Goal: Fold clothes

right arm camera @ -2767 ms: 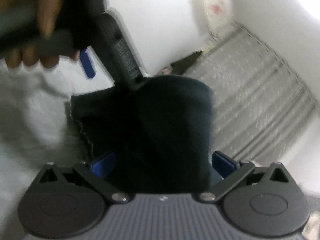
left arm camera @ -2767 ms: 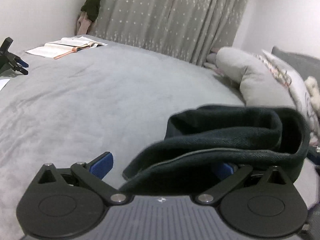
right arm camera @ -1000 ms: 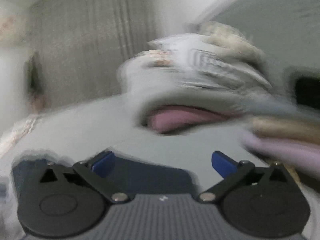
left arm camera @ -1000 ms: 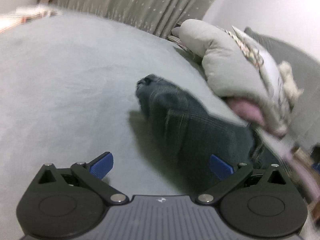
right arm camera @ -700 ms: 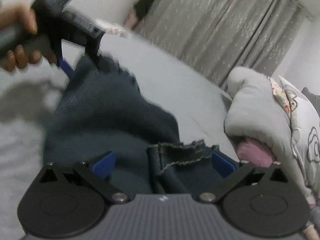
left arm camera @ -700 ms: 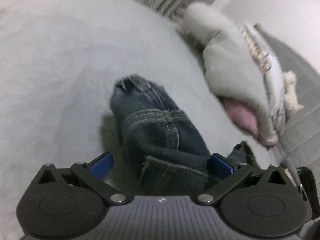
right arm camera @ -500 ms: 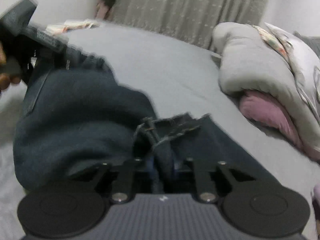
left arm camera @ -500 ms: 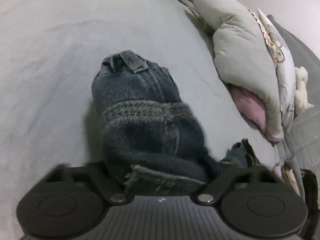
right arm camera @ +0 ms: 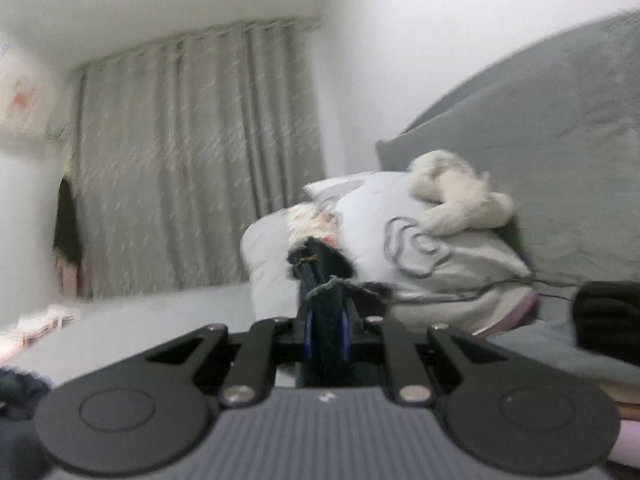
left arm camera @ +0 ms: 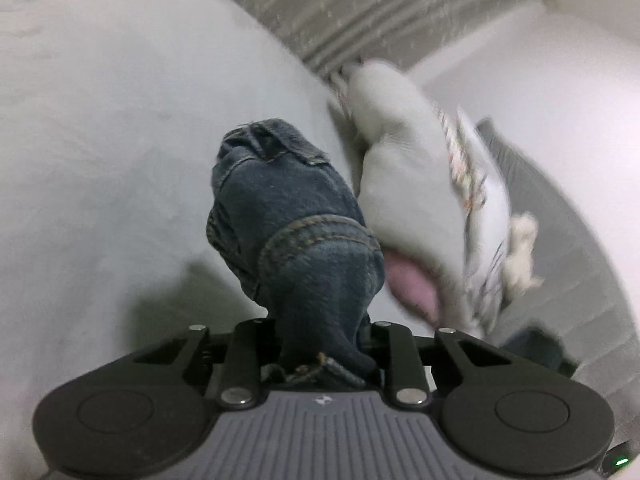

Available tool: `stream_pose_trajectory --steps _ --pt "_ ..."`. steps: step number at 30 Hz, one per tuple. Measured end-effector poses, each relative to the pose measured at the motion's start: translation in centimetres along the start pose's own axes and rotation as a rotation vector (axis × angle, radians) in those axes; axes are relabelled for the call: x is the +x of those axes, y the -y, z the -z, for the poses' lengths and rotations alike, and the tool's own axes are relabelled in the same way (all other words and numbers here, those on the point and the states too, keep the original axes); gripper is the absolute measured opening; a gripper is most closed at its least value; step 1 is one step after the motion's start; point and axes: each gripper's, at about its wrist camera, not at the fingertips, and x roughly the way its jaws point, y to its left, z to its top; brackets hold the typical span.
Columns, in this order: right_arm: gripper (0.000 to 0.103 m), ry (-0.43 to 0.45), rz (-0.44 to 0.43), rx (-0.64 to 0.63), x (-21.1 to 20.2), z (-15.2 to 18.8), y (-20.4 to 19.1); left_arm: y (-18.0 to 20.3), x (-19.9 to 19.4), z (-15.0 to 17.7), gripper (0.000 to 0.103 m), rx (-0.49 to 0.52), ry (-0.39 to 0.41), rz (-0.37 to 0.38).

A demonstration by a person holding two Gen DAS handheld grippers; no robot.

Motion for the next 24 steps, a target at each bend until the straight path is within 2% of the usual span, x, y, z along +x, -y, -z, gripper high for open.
stream_pose_trajectory --steps 2,3,4,7,9,11,12,13,14,15,17,18,21,24 --pt "0.012 0.017 0.013 0.046 -0.2 -0.6 1.7 0.0 -3.4 -0.5 0.021 -0.017 0.057 -0.001" --pt "0.012 0.023 0.021 0.05 -0.1 -0.7 2.2 -0.1 -7.4 -1.0 0.022 -0.023 0.126 -0.008" --pt "0.012 0.028 0.033 0.052 0.0 -0.8 2.5 -0.2 -9.1 -1.1 0.022 -0.017 0.15 -0.017" --pt "0.013 -0.01 0.126 0.021 0.4 0.0 3.3 -1.4 -11.7 -0.8 0.04 -0.013 0.151 -0.063" --pt "0.013 -0.083 0.222 -0.023 0.3 1.3 4.3 -4.2 -12.3 0.0 0.05 -0.055 0.092 -0.183" --pt "0.018 -0.173 0.292 -0.032 0.9 2.5 5.4 -6.8 -12.2 0.8 0.051 -0.118 0.043 -0.291" --pt "0.02 -0.237 0.294 -0.006 1.4 3.4 6.5 -8.1 -12.1 1.2 0.051 -0.149 0.019 -0.344" --pt "0.026 -0.272 0.267 0.033 1.7 4.0 7.1 -9.1 -12.3 1.6 0.052 -0.165 0.022 -0.357" --pt "0.039 -0.299 0.233 0.071 1.9 4.6 7.6 -10.2 -12.4 2.1 0.053 -0.181 0.024 -0.368" --pt "0.048 -0.318 0.21 0.096 2.0 5.0 7.8 -10.3 -12.5 2.2 0.056 -0.184 0.04 -0.334" --pt "0.095 -0.383 0.164 0.116 3.4 6.2 7.8 -9.9 -12.8 1.9 0.06 -0.176 0.059 -0.326" --pt "0.1 -0.416 0.145 0.12 4.5 7.0 7.7 -9.6 -12.9 1.6 0.062 -0.161 0.071 -0.329" --pt "0.102 -0.515 0.115 0.119 6.8 8.9 7.2 -9.0 -13.8 1.6 0.067 -0.095 0.09 -0.341" --pt "0.103 -0.604 0.146 0.092 7.6 10.5 6.8 -8.2 -13.7 2.0 0.069 -0.037 0.103 -0.356"
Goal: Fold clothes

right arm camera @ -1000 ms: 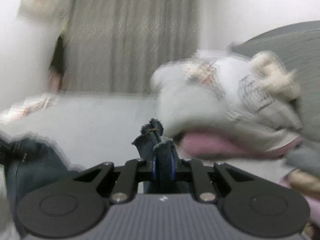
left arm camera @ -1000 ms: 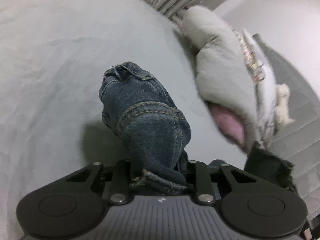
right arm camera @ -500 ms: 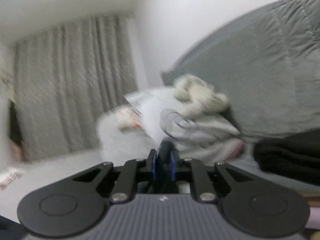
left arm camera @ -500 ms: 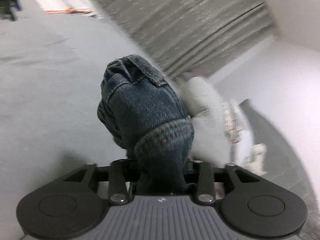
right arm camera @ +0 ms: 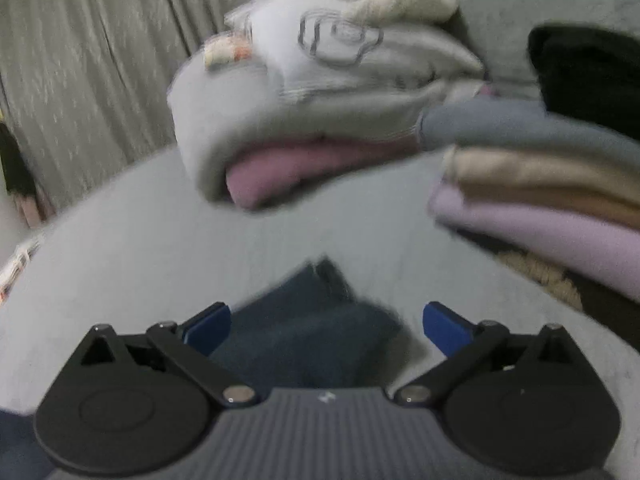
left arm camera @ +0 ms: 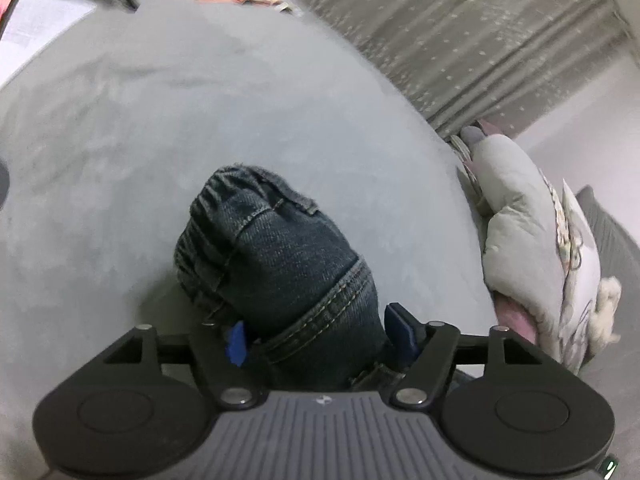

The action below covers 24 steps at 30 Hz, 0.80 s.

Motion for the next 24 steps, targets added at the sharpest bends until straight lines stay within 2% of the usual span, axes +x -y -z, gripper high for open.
stream_pose_trajectory --steps 1,3,6,7,8,9,10,11,12,16,20,21,23,24 --pt "0.103 -0.03 0.014 0.002 0.4 0.4 0.0 0.0 0.0 0.1 0.07 0.004 0.004 -0.002" --pt "0.103 -0.066 0.017 0.028 0.6 1.4 0.1 -0.3 -0.2 0.7 0.077 0.009 0.008 -0.004" --pt "0.1 -0.062 -0.035 0.053 1.5 1.8 0.0 -0.6 0.6 0.7 0.082 -0.005 -0.002 0.01" --pt "0.087 -0.04 -0.043 0.052 1.5 1.8 -0.3 -0.7 1.0 0.7 0.082 -0.012 -0.004 0.018" --pt "0.058 -0.019 -0.044 0.041 1.5 1.7 -0.7 -0.7 1.0 0.6 0.081 -0.011 0.001 0.027" --pt "0.046 0.001 -0.036 0.017 1.5 1.6 -1.3 -0.6 1.0 0.6 0.073 -0.009 0.006 0.037" --pt "0.025 0.02 -0.027 -0.008 1.4 1.4 -1.8 -0.5 0.9 0.6 0.069 0.005 0.009 0.034" --pt "0.008 0.037 -0.017 -0.032 1.2 1.3 -2.2 -0.3 0.8 0.5 0.06 0.02 0.012 0.03" --pt "0.008 0.053 -0.017 -0.044 0.8 1.1 -2.4 -0.1 0.7 0.5 0.054 0.035 0.015 0.027" --pt "0.007 0.168 -0.127 -0.011 -2.5 0.0 -2.3 -0.3 0.1 0.6 0.047 0.03 0.027 0.056" --pt "0.007 0.254 -0.176 -0.002 -6.1 -0.5 -2.3 0.4 -1.3 1.1 0.04 0.041 0.04 0.072" --pt "0.006 0.289 -0.193 0.011 -7.3 -0.5 -2.0 0.5 -1.9 1.2 0.038 0.037 0.047 0.082" --pt "0.0 0.419 -0.253 0.052 -11.6 -0.8 -1.0 1.1 -3.0 1.1 0.036 0.026 0.067 0.108" --pt "0.0 0.472 -0.272 0.068 -13.4 -0.9 -0.5 1.5 -3.6 1.2 0.035 0.032 0.073 0.121"
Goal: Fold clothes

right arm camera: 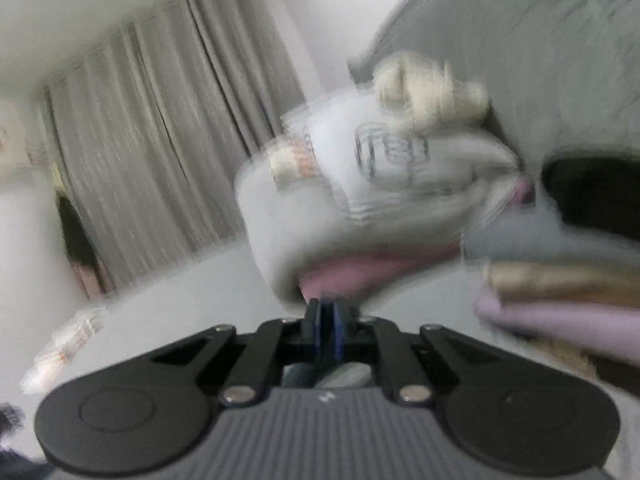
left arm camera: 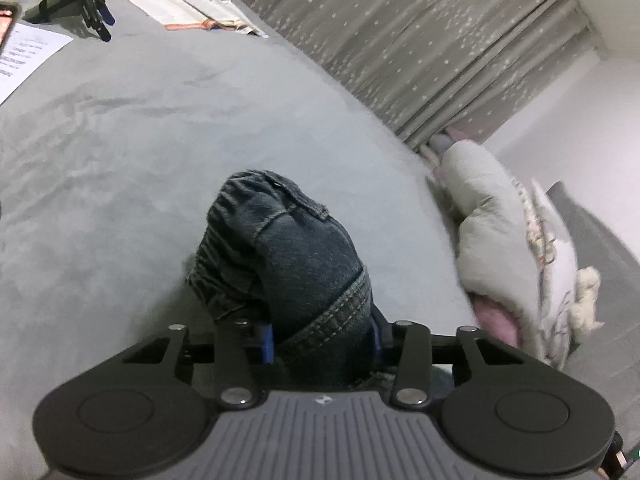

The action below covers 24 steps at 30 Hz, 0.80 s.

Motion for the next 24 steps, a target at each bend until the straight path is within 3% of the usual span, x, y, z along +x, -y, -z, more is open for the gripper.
stream_pose_trajectory --steps 3,4,6,7,8,11,12,13,16,18,20,21,22,23,24 --pt "0.0 0.083 -0.003 0.035 -3.4 -1.7 0.8 1.0 -1.2 0.2 0.035 0.003 0.006 0.03" --pt "0.001 0.081 -0.007 0.054 -4.0 -2.0 1.4 1.2 -1.5 0.4 0.036 -0.005 0.006 0.035" --pt "0.016 -0.003 -0.016 0.09 -3.2 -1.5 2.7 0.8 -1.6 0.5 0.039 -0.044 0.0 0.017" --pt "0.054 -0.066 -0.017 0.102 -2.2 -1.0 3.3 0.4 -1.7 0.8 0.042 -0.062 0.0 0.005" --pt "0.101 -0.134 -0.011 0.106 -1.1 -0.2 3.7 -0.3 -1.8 1.0 0.049 -0.087 0.005 -0.002" --pt "0.103 -0.374 0.056 0.075 3.5 3.5 4.5 -2.2 -2.0 1.7 0.076 -0.161 0.017 -0.033" --pt "0.103 -0.453 0.101 0.051 5.2 4.9 4.8 -2.8 -2.1 2.0 0.083 -0.185 0.021 -0.052" --pt "0.103 -0.493 0.129 0.044 6.0 5.7 5.0 -2.9 -2.0 2.2 0.083 -0.186 0.017 -0.055" --pt "0.103 -0.593 0.169 0.069 7.8 7.9 5.7 -3.7 -1.0 3.7 0.085 -0.174 -0.034 -0.063" --pt "0.103 -0.645 0.166 0.102 9.0 9.5 6.0 -3.4 0.2 3.9 0.094 -0.115 -0.037 -0.068" --pt "0.103 -0.633 0.154 0.102 9.6 10.3 5.5 -3.7 1.6 4.0 0.096 -0.088 -0.024 -0.108" --pt "0.103 -0.618 0.143 0.087 9.7 10.5 5.0 -4.0 2.8 4.1 0.096 -0.104 -0.017 -0.177" --pt "0.093 -0.603 0.124 0.077 9.8 10.6 4.6 -4.2 3.4 4.3 0.096 -0.099 -0.015 -0.172" --pt "0.054 -0.591 0.099 0.075 10.0 10.7 4.2 -4.3 3.9 4.6 0.096 -0.093 -0.014 -0.166" --pt "0.036 -0.582 0.08 0.08 10.0 10.6 4.0 -4.5 4.5 4.8 0.094 -0.087 -0.012 -0.161"
